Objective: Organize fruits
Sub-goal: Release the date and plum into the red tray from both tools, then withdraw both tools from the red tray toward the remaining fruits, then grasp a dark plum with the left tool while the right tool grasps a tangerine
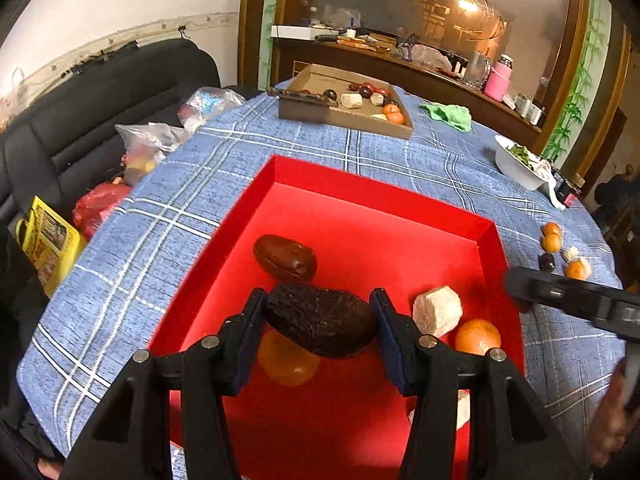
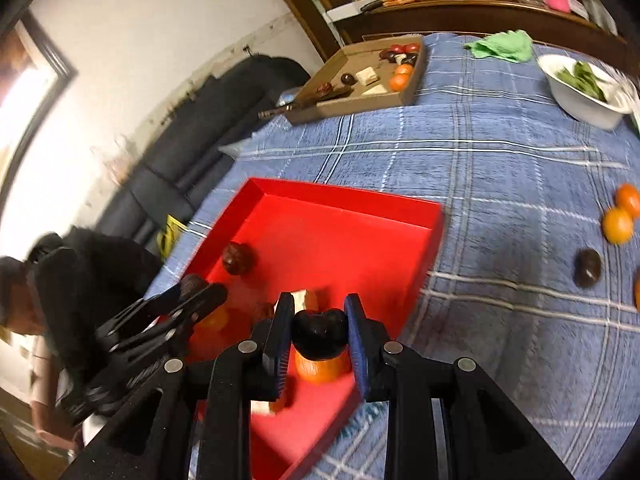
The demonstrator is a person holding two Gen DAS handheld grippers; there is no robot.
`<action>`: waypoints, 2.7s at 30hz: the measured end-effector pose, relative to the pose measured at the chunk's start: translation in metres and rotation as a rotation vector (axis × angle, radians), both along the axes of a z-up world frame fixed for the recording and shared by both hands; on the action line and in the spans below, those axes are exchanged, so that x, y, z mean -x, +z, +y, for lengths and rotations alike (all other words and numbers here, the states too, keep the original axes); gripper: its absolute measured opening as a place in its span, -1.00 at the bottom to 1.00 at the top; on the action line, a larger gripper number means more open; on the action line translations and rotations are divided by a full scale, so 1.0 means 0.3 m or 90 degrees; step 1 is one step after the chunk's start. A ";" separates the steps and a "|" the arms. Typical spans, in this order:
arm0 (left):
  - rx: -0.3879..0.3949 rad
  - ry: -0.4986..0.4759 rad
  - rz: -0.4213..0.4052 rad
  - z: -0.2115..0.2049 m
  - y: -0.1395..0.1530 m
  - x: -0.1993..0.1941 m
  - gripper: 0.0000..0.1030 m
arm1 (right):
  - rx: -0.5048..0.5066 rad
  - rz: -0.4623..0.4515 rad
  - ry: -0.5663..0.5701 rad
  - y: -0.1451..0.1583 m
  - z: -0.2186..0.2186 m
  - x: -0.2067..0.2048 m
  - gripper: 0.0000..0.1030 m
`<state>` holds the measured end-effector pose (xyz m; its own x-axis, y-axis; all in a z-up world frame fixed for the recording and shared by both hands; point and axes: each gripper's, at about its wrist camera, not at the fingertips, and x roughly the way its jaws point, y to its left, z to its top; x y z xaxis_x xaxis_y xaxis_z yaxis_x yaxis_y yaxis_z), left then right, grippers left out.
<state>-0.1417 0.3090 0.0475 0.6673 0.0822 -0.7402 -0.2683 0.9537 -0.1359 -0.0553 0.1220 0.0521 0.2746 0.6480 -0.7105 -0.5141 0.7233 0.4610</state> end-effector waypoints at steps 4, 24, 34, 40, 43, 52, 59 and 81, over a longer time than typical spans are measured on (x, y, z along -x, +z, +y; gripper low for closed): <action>0.026 -0.002 -0.005 0.017 -0.001 0.011 0.05 | 0.044 -0.014 0.003 -0.027 0.069 -0.011 -0.41; 0.024 -0.050 -0.064 -0.134 0.135 0.066 0.38 | 0.030 -0.101 -0.060 0.100 -0.109 0.076 -0.15; -0.001 -0.137 -0.062 -0.333 0.168 0.041 0.46 | 0.042 -0.115 -0.170 0.083 -0.458 0.113 0.04; 0.012 -0.140 -0.048 -0.353 0.151 0.014 0.46 | 0.057 -0.090 -0.279 0.036 -0.731 0.097 0.04; 0.033 -0.145 -0.036 -0.374 0.134 -0.007 0.46 | 0.057 -0.072 -0.328 0.015 -0.853 0.088 0.04; 0.027 -0.203 -0.006 -0.515 0.087 -0.050 0.46 | 0.082 -0.061 -0.322 -0.037 -0.860 -0.001 0.04; 0.030 -0.205 0.007 -0.542 0.065 -0.084 0.46 | 0.115 -0.048 -0.267 -0.091 -0.703 -0.121 0.03; 0.002 -0.251 0.050 -0.740 -0.045 -0.426 0.46 | 0.042 -0.032 -0.325 -0.122 -0.756 -0.208 -0.29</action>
